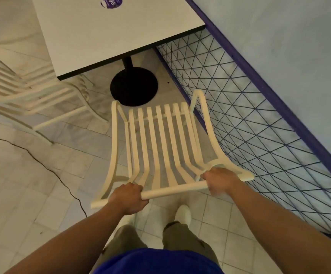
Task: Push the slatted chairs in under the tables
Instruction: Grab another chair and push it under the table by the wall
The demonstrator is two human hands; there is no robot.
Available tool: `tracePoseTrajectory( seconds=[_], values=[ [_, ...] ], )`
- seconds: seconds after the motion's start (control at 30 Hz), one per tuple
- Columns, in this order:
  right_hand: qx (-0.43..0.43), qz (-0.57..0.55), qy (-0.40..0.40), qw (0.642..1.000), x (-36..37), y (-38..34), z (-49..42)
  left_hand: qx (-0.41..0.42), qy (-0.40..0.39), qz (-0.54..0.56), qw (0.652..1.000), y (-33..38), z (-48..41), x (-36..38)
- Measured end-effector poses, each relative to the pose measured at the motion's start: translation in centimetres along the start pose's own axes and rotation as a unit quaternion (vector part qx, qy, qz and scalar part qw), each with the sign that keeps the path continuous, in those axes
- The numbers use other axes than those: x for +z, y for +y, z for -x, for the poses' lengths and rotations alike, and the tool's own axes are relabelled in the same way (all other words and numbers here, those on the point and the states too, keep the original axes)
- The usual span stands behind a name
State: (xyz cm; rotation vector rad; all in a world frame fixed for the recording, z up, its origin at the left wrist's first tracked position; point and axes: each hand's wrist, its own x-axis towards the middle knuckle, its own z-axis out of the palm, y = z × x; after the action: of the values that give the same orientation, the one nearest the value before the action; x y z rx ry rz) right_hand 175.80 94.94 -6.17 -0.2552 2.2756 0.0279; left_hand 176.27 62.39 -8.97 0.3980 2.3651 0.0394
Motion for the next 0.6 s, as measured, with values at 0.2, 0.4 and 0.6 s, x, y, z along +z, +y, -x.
tracePoseTrajectory(
  seconds=[0.2, 0.4, 0.6],
  values=[
    [-0.011, 0.01, -0.006, 1.0, -1.0, 3.0, 0.1, -0.02, 0.023, -0.023, 0.999, 3.1, -0.9, 0.1],
    [-0.007, 0.012, 0.0, 1.0, -1.4, 3.0, 0.2, -0.015, 0.034, -0.025, 0.999, 2.9, -1.0, 0.3],
    [0.0, 0.016, -0.013, 1.0, -1.6, 2.8, 0.2, 0.003, 0.039, -0.007, 0.999, 2.8, -1.0, 0.3]
  ],
)
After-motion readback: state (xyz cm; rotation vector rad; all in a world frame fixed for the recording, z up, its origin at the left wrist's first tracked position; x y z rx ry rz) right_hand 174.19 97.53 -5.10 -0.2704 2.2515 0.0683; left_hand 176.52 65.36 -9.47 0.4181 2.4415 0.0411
